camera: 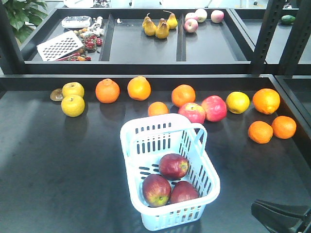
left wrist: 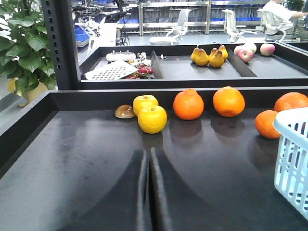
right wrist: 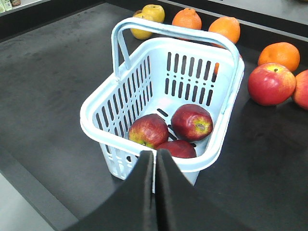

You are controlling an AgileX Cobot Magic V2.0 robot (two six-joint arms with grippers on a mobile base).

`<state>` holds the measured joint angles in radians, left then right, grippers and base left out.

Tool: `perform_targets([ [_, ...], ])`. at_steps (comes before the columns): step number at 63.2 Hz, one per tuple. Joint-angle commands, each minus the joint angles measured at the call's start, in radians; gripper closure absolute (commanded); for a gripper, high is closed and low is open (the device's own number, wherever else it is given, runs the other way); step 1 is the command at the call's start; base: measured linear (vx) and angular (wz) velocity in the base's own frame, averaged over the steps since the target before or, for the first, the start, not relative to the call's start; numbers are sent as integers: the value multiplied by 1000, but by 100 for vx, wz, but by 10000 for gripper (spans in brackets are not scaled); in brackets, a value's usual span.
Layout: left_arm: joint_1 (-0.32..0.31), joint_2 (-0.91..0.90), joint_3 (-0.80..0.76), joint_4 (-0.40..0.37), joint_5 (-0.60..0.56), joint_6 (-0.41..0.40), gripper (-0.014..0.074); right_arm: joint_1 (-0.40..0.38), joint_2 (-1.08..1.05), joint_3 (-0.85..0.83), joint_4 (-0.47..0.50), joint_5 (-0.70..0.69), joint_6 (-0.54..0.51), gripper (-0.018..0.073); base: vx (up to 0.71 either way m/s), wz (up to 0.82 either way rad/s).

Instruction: Pick three apples into basket with both arms

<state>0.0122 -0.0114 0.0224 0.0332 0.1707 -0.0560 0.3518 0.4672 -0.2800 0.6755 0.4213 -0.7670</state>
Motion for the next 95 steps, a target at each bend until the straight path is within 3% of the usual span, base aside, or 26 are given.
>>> perform_targets([
  [1, 1, -17, 9, -1, -70, -4, 603, -2, 3, -26, 17, -43, 1, 564, 0, 0],
  [28, 1, -17, 9, -1, -70, -4, 603, -1, 3, -22, 15, -40, 1, 565, 0, 0],
  [37, 1, -17, 9, -1, -70, -4, 603, -1, -21, 0, -44, -76, 7, 564, 0, 0],
  [41, 1, -17, 9, -1, -70, -4, 603, -3, -38, 31, -100, -149, 81, 564, 0, 0],
  [47, 1, -17, 9, -1, -70, -4, 603, -3, -64, 89, -220, -281, 333, 564, 0, 0],
  [52, 1, -17, 9, -1, -70, -3, 603, -3, -95, 165, -395, -399, 547, 564, 0, 0],
  [57, 1, -17, 9, -1, -70, -3, 603, -3, -130, 233, -521, -488, 709, 564, 0, 0],
  [60, 1, -17, 9, -1, -70, -3, 603, -3, -155, 271, -541, -524, 761, 564, 0, 0],
  [67, 1, -17, 9, -1, -70, -3, 603, -45, -214, 323, -545, -486, 820, 564, 0, 0],
  [87, 1, -16, 9, -1, -70, -3, 603, -236, -501, 323, -635, -379, 818, 564, 0, 0],
  [95, 1, -16, 9, -1, -69, -3, 603, -314, -492, 323, -639, -376, 823, 564, 0, 0],
])
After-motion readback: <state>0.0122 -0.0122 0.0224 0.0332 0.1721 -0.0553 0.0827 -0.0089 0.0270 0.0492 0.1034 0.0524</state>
